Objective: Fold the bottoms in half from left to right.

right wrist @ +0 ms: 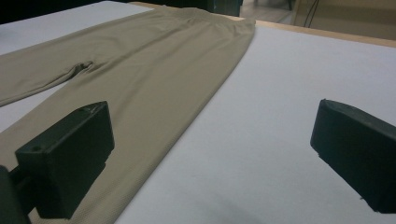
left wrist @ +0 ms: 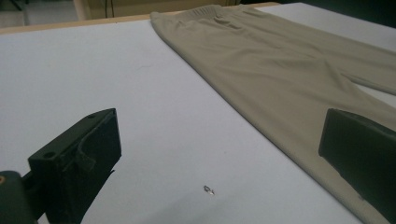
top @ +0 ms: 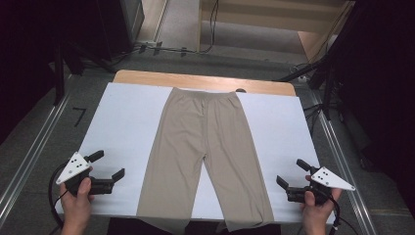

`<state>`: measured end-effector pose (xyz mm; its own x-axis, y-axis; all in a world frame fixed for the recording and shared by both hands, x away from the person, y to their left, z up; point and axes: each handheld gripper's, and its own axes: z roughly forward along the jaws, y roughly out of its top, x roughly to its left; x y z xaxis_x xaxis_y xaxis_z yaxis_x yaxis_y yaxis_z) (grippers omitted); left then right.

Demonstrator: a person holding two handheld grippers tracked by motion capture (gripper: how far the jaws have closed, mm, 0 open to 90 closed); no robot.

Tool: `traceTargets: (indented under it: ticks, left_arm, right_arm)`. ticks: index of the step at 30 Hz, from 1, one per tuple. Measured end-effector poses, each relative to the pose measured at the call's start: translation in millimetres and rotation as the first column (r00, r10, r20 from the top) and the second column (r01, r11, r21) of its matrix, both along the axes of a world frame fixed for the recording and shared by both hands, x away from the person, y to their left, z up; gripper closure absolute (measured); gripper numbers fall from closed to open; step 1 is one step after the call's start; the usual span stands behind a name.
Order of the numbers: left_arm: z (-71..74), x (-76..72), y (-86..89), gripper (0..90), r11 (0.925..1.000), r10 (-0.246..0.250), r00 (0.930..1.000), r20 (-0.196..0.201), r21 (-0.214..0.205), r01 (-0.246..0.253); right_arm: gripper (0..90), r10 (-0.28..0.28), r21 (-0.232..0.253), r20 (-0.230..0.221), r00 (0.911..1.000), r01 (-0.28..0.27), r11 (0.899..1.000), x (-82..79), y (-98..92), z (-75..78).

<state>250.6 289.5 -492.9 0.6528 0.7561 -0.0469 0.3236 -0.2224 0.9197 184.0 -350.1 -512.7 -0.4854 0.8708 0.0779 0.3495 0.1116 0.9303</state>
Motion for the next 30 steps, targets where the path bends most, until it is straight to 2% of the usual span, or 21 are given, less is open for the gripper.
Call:
traceTargets:
  ticks: [3, 8, 11, 16, 19, 24, 25, 26, 28, 29, 30]
  left_arm:
    - [2.2, 0.9, -2.3, 0.0, 0.9999, -0.007, 1.0000, 0.000, -0.011, 0.007]
    - [13.5, 4.2, -12.0, 0.0, 0.9996, -0.030, 0.9993, 0.022, -0.001, 0.030]
    - [20.4, 8.2, -19.3, 0.0, 0.9990, -0.044, 0.9989, 0.018, -0.007, 0.044]
    - [32.1, 18.2, -34.0, 0.0, 0.9967, -0.082, 0.9966, 0.004, -0.001, 0.082]
    - [39.2, 27.1, -42.8, 0.0, 0.9946, -0.103, 0.9947, -0.005, -0.014, 0.103]
    - [49.9, 49.6, -59.0, 0.0, 0.9928, -0.117, 0.9930, -0.013, -0.028, 0.117]
    - [54.2, 60.8, -65.1, 0.0, 0.9928, -0.117, 0.9930, -0.013, -0.027, 0.117]
    - [54.2, 60.8, -65.1, 0.0, 0.9928, -0.117, 0.9930, -0.013, -0.027, 0.117]
    - [58.6, 73.8, -70.9, 0.0, 0.9926, -0.120, 0.9927, -0.016, -0.022, 0.119]
    - [62.4, 87.6, -76.4, 0.0, 0.9926, -0.120, 0.9925, -0.021, -0.019, 0.120]
    - [63.8, 95.0, -79.0, 0.0, 0.9927, -0.119, 0.9926, -0.023, -0.021, 0.119]
  right_arm:
    - [0.0, -0.004, -0.004, 0.003, 1.0000, 0.004, 1.000, -0.6, 0.0, 0.9]
    - [0.0, -0.010, 0.012, 0.016, 0.9998, 0.010, 1.000, -3.7, 1.0, 6.1]
    - [0.0, -0.001, 0.018, 0.025, 0.9997, 0.000, 1.000, -4.4, 4.9, 10.8]
    - [0.0, 0.024, 0.001, 0.053, 0.9983, -0.024, 1.000, -10.2, 19.6, 23.1]
    - [0.0, 0.027, 0.005, 0.066, 0.9975, -0.027, 1.000, -13.1, 24.3, 27.7]
    - [0.0, 0.045, 0.000, 0.076, 0.9961, -0.045, 0.999, -19.7, 35.2, 34.9]
    - [0.0, 0.048, -0.009, 0.079, 0.9958, -0.047, 0.999, -22.1, 39.1, 37.3]
    - [0.0, 0.045, -0.010, 0.087, 0.9952, -0.044, 0.999, -23.3, 40.6, 38.6]
    - [0.0, 0.043, -0.001, 0.091, 0.9949, -0.043, 0.999, -24.2, 41.9, 39.8]
    - [0.0, 0.048, 0.011, 0.087, 0.9951, -0.049, 0.999, -25.6, 44.4, 41.2]
    - [0.0, 0.057, 0.011, 0.089, 0.9944, -0.058, 0.998, -25.9, 45.5, 41.0]
